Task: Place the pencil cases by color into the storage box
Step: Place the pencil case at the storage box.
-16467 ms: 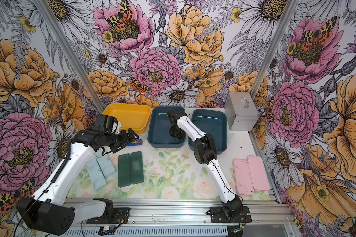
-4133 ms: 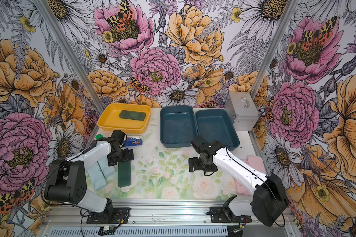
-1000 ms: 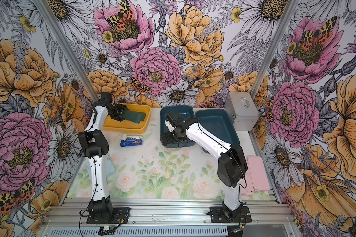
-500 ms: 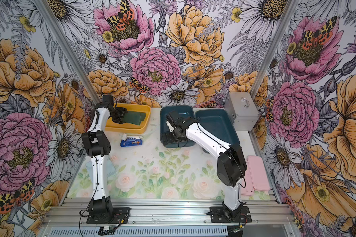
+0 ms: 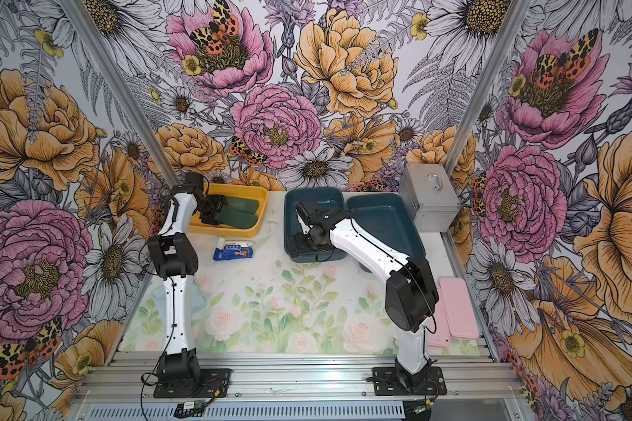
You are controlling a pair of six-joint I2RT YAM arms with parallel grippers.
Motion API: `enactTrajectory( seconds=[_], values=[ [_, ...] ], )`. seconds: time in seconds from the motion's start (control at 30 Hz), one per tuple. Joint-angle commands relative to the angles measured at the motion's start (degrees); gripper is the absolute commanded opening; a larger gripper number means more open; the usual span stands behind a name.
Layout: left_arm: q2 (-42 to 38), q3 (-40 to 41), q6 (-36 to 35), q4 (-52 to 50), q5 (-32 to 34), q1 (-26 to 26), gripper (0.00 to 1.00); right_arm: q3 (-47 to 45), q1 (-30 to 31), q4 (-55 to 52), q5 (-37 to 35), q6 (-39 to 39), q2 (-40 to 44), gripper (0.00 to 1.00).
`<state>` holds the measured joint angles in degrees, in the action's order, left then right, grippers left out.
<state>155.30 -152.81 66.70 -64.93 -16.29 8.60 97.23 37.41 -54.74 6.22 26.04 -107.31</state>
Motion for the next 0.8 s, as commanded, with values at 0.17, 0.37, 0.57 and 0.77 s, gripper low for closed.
enactTrajectory(
  seconds=[0.17,0.37,0.57,0.77],
  values=[
    [2.5,-3.7,-1.2,-0.6,-0.1,1.0,0.96,-3.1,-0.3,0.2,-1.4,2.2,3.1,0.99],
    [2.8,-11.7,-3.5,2.4,-2.1,1.0,0.99,-3.9,-0.3,0.2,-1.2,2.0,3.6,0.99],
    [-4.2,-10.5,-5.8,5.5,-4.5,0.3,0.99,-4.5,-0.3,0.2,0.2,0.6,3.7,0.99],
    [-21.4,8.2,-9.5,5.4,-3.8,-0.8,0.99,-4.7,-0.3,0.2,1.9,-1.9,4.0,0.99]
  ],
)
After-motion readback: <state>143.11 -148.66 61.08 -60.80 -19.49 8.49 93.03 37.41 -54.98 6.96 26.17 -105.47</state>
